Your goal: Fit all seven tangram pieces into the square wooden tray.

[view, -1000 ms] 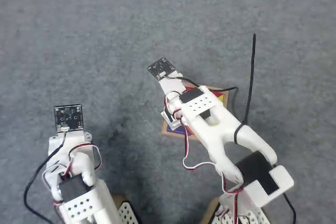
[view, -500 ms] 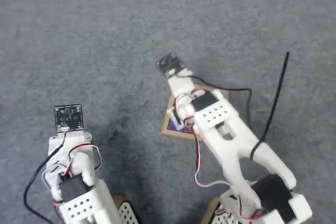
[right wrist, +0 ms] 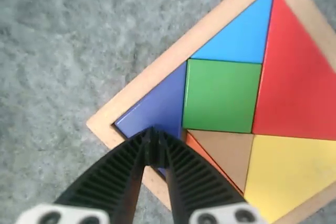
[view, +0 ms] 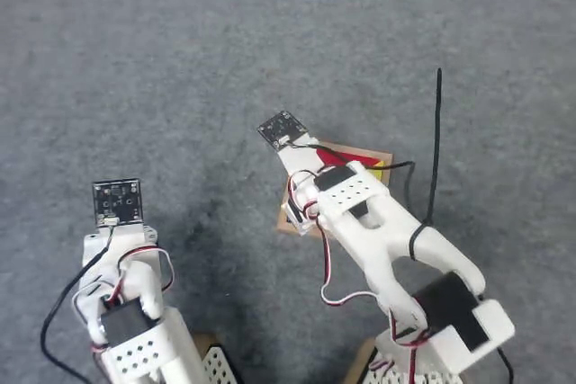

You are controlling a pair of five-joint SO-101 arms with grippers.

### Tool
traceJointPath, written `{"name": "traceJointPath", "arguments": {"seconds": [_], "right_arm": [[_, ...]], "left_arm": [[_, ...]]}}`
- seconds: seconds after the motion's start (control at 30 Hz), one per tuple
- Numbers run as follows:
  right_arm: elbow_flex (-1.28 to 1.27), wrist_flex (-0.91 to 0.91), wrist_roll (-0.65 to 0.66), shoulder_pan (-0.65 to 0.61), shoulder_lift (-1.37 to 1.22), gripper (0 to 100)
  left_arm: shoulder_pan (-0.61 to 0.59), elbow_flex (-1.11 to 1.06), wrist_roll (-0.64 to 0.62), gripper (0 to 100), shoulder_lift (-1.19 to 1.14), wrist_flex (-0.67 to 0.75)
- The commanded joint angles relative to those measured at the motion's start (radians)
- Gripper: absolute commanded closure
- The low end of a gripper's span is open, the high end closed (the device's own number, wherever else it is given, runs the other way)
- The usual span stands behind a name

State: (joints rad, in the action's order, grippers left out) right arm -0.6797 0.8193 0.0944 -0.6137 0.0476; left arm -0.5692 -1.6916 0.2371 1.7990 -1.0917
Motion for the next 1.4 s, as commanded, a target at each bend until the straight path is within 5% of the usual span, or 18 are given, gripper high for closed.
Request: {"name": "traceJointPath", "arguments": {"seconds": [0.0,0.37,0.57,0.83,1.37], "right_arm": [[-0.035,0.001,-0.034,0.024,0.157,99.1],[-0.489,0.001,-0.026,0.289,0.992,98.9],[-0.698,0.154,0.184,0.472,1.359,98.9],[-0.944,0.3,0.255,0.664,1.767,98.9],[-1.005,0.308,0.253,0.881,1.732,98.9]], "left_arm": [[0.006,0.008,0.014,98,0.014,-0.003],[0.006,0.008,0.012,98,0.017,-0.002],[0.003,0.008,0.012,98,0.015,-0.003],[0.003,0.008,0.012,98,0.015,-0.003],[0.003,0.008,0.012,98,0.015,-0.003]]}}
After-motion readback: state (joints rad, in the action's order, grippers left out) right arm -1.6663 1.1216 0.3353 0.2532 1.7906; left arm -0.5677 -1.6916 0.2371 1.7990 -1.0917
